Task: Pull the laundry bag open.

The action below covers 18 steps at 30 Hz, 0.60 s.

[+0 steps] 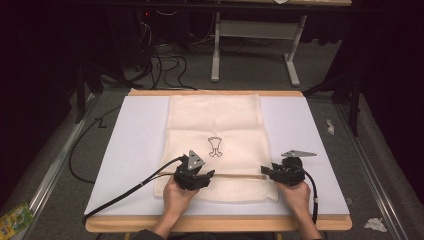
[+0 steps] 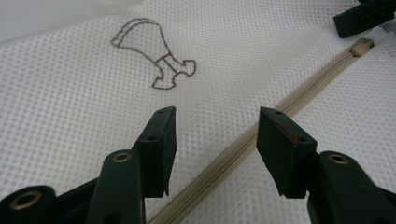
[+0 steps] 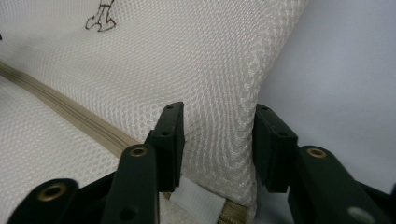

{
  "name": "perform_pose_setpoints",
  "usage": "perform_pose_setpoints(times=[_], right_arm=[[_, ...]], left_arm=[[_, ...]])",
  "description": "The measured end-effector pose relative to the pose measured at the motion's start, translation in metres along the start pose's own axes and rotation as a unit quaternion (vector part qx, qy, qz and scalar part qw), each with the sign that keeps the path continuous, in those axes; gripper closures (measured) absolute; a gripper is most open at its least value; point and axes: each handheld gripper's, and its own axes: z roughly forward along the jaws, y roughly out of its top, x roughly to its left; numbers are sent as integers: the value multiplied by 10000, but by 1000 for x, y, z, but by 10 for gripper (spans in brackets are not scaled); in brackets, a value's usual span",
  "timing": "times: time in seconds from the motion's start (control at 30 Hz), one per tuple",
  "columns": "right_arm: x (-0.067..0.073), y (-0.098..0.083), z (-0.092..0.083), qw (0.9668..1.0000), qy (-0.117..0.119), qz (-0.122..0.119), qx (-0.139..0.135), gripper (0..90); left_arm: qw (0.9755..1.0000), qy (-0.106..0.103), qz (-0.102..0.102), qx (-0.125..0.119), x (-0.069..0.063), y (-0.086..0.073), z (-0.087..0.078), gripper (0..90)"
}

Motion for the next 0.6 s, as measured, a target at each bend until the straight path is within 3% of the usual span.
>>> perform_pose_setpoints(times=[0.2, 0.23, 0.6], right_arm=[[0, 0, 0, 9998, -66, -201, 65, 835], [1, 0, 0, 9995, -68, -296, 41, 857], [2, 5, -9, 9992, 127, -326, -170, 880]], left_arm=[[9999, -137, 0, 1, -5, 7, 7, 476], [9997, -235, -10, 18, -7, 10, 9, 475], [9984, -552, -31, -78, -14, 24, 12, 476]])
